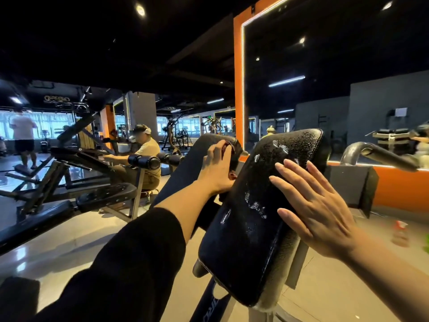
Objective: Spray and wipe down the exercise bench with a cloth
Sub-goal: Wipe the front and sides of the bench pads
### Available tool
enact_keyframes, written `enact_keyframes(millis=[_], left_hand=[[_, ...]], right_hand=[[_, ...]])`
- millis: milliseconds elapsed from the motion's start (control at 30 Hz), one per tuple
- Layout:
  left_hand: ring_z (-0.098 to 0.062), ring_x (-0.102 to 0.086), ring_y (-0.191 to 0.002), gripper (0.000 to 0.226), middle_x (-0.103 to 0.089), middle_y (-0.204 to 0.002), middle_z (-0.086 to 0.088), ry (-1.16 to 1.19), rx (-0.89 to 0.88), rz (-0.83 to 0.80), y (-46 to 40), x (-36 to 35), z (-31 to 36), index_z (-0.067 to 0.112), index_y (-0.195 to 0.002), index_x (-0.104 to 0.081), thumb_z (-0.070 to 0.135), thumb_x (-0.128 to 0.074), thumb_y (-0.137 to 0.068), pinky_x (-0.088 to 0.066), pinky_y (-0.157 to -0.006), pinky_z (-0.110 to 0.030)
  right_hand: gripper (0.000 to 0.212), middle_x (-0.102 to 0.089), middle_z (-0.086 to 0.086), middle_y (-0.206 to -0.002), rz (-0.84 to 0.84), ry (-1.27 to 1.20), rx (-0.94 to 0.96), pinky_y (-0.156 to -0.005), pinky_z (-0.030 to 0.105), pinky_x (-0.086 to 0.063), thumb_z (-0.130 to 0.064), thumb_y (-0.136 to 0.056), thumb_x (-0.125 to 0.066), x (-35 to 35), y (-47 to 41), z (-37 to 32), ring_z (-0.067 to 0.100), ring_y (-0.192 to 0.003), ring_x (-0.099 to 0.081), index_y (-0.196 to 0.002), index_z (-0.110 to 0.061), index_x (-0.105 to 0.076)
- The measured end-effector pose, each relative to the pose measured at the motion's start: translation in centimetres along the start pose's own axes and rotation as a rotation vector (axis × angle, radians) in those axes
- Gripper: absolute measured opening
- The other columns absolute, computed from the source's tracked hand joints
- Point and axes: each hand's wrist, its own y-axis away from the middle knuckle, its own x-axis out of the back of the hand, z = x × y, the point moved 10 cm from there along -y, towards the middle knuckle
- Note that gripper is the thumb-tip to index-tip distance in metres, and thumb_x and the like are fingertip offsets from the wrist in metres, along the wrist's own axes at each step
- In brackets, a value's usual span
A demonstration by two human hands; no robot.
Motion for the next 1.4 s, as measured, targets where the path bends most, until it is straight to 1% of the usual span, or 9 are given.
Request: enact_keyframes(millis=[100,233,400,567,767,967,1133,1300,1400], left_hand=[[-0.024,0.016,-0.145,0.105,0.006,-0.158,-0.008,-0.171,-0.12,-0.061,1.0,-1.3,-0.4,0.011,-0.153,-0.01,0.064,-0.062,-0.078,0.0,-0.117,-0.048],[-0.028,0.003,-0.146,0.11,0.0,-0.158,-0.011,-0.317,-0.214,-0.102,3.1,-2.0,-1.1,0.005,-0.153,-0.009,0.059,-0.068,-0.077,-0.008,-0.119,-0.037],[-0.027,-0.037,-0.136,0.068,-0.042,-0.146,-0.014,-0.189,-0.198,0.138,8.8,-1.2,-1.8,0.0,-0.139,-0.046,0.014,-0.075,-0.08,-0.027,-0.114,-0.03],[-0.024,-0.064,-0.104,0.045,-0.068,-0.112,-0.009,-0.09,-0.279,0.245,15.2,-1.0,-1.6,0.006,-0.105,-0.073,0.005,-0.087,-0.063,-0.049,-0.094,-0.03],[-0.035,-0.061,-0.096,0.064,-0.051,-0.128,-0.015,0.079,-0.039,0.31,8.6,4.9,-1.9,0.012,-0.125,-0.046,-0.002,-0.076,-0.07,-0.057,-0.081,-0.045],[-0.029,-0.052,-0.106,0.038,-0.057,-0.115,-0.011,0.013,0.168,0.245,9.3,3.0,-4.6,0.007,-0.12,-0.061,0.002,-0.065,-0.083,-0.047,-0.09,-0.036],[-0.027,-0.061,-0.071,0.045,-0.064,-0.089,-0.011,-0.106,-0.052,0.281,13.5,3.0,-4.4,0.007,-0.1,-0.068,0.009,-0.088,-0.059,-0.054,-0.059,-0.036],[-0.033,-0.058,-0.09,0.04,-0.06,-0.108,-0.012,-0.055,0.044,0.387,8.0,6.4,-2.3,0.01,-0.112,-0.064,0.002,-0.075,-0.074,-0.052,-0.076,-0.042],[-0.032,-0.049,-0.112,0.039,-0.054,-0.123,-0.01,-0.089,0.042,0.295,4.4,5.4,-0.8,0.013,-0.125,-0.059,0.007,-0.063,-0.087,-0.045,-0.093,-0.042]], right_hand=[[0.063,-0.038,0.012,-0.152,0.005,-0.003,0.001,-0.119,0.05,-0.016,-0.051,-0.103,-0.017,0.1,0.0,0.0,0.024,-0.147,-0.023,-0.142,-0.011,-0.045],[0.063,-0.039,0.013,-0.151,0.008,0.002,-0.012,-0.119,0.049,-0.015,-0.051,-0.103,-0.018,0.2,0.1,0.0,0.024,-0.146,-0.023,-0.141,-0.009,-0.045],[0.065,-0.039,0.012,-0.151,-0.028,0.01,-0.036,-0.12,0.047,-0.014,-0.052,-0.103,-0.017,0.0,0.2,0.0,0.023,-0.147,-0.022,-0.141,-0.008,-0.046],[0.066,-0.039,0.012,-0.151,-0.035,0.01,-0.042,-0.12,0.046,-0.013,-0.052,-0.102,-0.017,0.1,0.2,0.0,0.023,-0.147,-0.022,-0.141,-0.008,-0.047],[0.064,-0.039,0.012,-0.151,-0.018,-0.004,-0.049,-0.119,0.049,-0.015,-0.051,-0.102,-0.018,0.0,0.2,0.0,0.024,-0.147,-0.022,-0.141,-0.008,-0.047],[0.064,-0.039,0.012,-0.151,-0.001,-0.006,-0.047,-0.12,0.049,-0.014,-0.05,-0.102,-0.018,0.1,0.3,0.0,0.023,-0.147,-0.021,-0.14,-0.008,-0.048],[0.064,-0.041,0.013,-0.15,0.046,-0.036,-0.05,-0.119,0.051,-0.016,-0.049,-0.102,-0.019,0.1,0.2,0.0,0.024,-0.147,-0.022,-0.138,-0.007,-0.05],[0.063,-0.043,0.014,-0.148,0.045,-0.034,-0.048,-0.12,0.05,-0.015,-0.049,-0.102,-0.02,0.1,0.2,-0.1,0.024,-0.147,-0.023,-0.136,-0.007,-0.052],[0.063,-0.044,0.013,-0.148,0.023,-0.014,-0.036,-0.12,0.05,-0.015,-0.05,-0.102,-0.019,0.1,0.3,0.0,0.024,-0.147,-0.023,-0.135,-0.008,-0.053]])
